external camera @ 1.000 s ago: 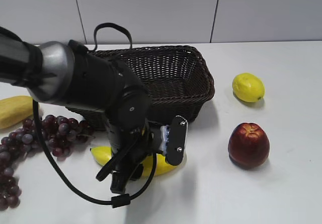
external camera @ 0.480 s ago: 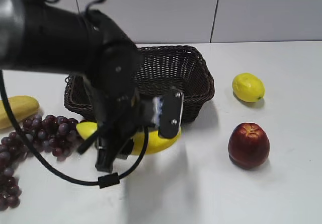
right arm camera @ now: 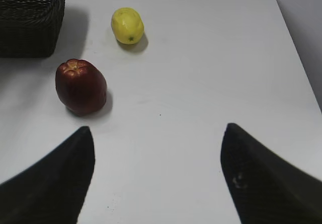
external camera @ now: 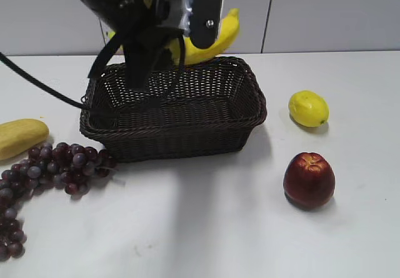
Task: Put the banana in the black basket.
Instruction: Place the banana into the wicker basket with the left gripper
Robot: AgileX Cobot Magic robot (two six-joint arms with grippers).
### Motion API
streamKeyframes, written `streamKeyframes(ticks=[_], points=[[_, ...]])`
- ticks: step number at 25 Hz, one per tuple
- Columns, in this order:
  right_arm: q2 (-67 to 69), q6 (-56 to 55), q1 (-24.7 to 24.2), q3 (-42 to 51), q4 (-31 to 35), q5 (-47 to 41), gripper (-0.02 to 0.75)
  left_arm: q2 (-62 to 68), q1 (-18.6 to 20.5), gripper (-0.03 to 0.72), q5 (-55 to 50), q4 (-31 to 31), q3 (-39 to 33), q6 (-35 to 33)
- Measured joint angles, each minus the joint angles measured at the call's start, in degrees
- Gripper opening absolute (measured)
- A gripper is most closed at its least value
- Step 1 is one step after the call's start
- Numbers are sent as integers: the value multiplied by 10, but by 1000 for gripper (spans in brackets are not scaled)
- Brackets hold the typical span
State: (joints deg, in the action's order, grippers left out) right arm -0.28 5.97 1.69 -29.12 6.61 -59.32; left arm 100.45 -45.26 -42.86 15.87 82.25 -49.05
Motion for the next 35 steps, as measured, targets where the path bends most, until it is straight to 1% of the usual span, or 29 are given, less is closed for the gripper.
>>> streamKeyframes(ticks=[4, 6, 9, 13, 18, 19, 22, 24, 25, 30, 33, 35], points=[[0, 0, 0, 0, 0, 0, 591, 34, 31, 410, 84, 29, 2, -1], [0, 0, 0, 0, 0, 0, 591, 61, 39, 410, 112, 36, 2, -2], [0, 0, 0, 0, 0, 0, 591, 96, 42, 410, 146, 41, 2, -2], [0, 0, 0, 0, 0, 0, 591, 123, 42, 410, 170, 24, 2, 0], [0, 0, 0, 0, 0, 0, 591, 133, 45, 418, 170, 13, 2, 22], [0, 0, 0, 0, 0, 0, 591, 133, 45, 438, 170, 12, 2, 27], [0, 0, 0, 0, 0, 0, 591, 133, 48, 567, 169, 10, 2, 37], [0, 0, 0, 0, 0, 0, 591, 133, 48, 617, 165, 9, 2, 43], [0, 0, 0, 0, 0, 0, 591, 133, 48, 629, 161, 9, 2, 45], [0, 0, 0, 0, 0, 0, 591, 128, 48, 636, 104, 4, 2, 61], [0, 0, 0, 0, 0, 0, 591, 108, 49, 611, 48, -1, 2, 95], [0, 0, 0, 0, 0, 0, 591, 88, 59, 596, 9, -5, 2, 117]])
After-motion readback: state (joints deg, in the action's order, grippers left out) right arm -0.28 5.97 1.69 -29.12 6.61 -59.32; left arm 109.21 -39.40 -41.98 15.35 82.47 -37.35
